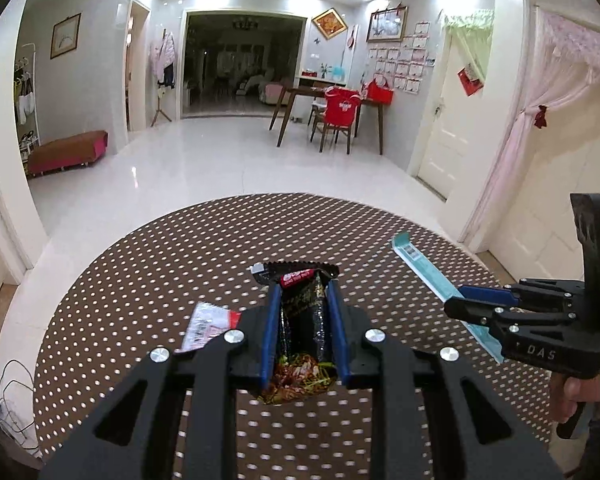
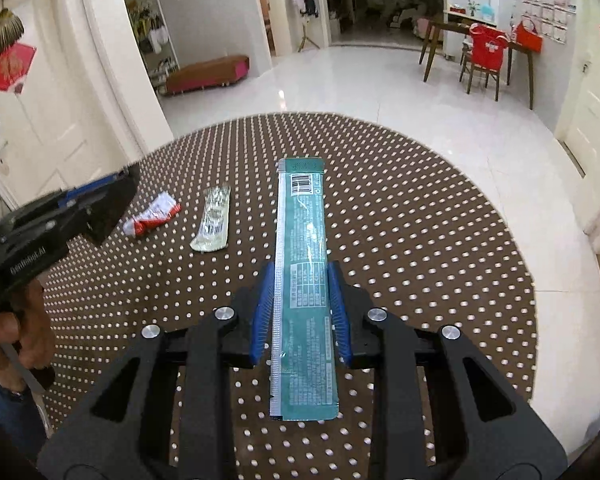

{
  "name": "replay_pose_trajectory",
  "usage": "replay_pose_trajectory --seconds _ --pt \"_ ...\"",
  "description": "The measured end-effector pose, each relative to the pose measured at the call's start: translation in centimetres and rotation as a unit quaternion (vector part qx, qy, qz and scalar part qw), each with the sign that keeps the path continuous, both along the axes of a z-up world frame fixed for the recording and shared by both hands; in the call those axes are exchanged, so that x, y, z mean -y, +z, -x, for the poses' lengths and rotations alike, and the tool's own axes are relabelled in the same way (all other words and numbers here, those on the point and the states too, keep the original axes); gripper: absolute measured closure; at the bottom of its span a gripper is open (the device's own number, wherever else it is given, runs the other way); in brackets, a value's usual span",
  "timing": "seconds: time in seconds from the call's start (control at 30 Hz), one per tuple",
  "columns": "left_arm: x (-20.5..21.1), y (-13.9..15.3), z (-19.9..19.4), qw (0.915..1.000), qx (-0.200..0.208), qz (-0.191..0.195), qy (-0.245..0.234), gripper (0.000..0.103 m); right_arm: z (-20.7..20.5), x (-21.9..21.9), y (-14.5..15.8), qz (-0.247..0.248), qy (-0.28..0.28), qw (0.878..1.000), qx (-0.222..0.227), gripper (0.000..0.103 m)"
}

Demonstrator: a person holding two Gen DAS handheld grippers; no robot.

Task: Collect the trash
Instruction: 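Carry both items over the blue bucket and open both tools to drop them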

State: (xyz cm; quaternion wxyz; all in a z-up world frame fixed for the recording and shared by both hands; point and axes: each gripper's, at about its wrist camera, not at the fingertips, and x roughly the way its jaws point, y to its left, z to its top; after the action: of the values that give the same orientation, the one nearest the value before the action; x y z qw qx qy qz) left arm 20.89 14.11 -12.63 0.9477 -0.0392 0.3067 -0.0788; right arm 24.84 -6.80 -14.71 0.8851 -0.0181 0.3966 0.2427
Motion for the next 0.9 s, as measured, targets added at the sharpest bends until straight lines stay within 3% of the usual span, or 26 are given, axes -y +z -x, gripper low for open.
replay_pose_trajectory --seconds 0.33,0.53,0.9 --pt "7.8 2.2 0.6 0.9986 0.019 0.016 -0.047 0.08 2.1 6.8 3.4 -0.037 -0.039 0.998 0.036 0.076" --pt "14.2 3.1 0.8 0.9955 0.027 0.032 -0.085 0.08 4.2 13.3 5.1 -0.056 -0.087 0.993 0.062 0.076" --pt "28.8 2.2 1.4 0.9827 0.007 0.057 -0.176 0.08 7.8 25.8 4.6 -0.068 -0.187 0.978 0.063 0.076"
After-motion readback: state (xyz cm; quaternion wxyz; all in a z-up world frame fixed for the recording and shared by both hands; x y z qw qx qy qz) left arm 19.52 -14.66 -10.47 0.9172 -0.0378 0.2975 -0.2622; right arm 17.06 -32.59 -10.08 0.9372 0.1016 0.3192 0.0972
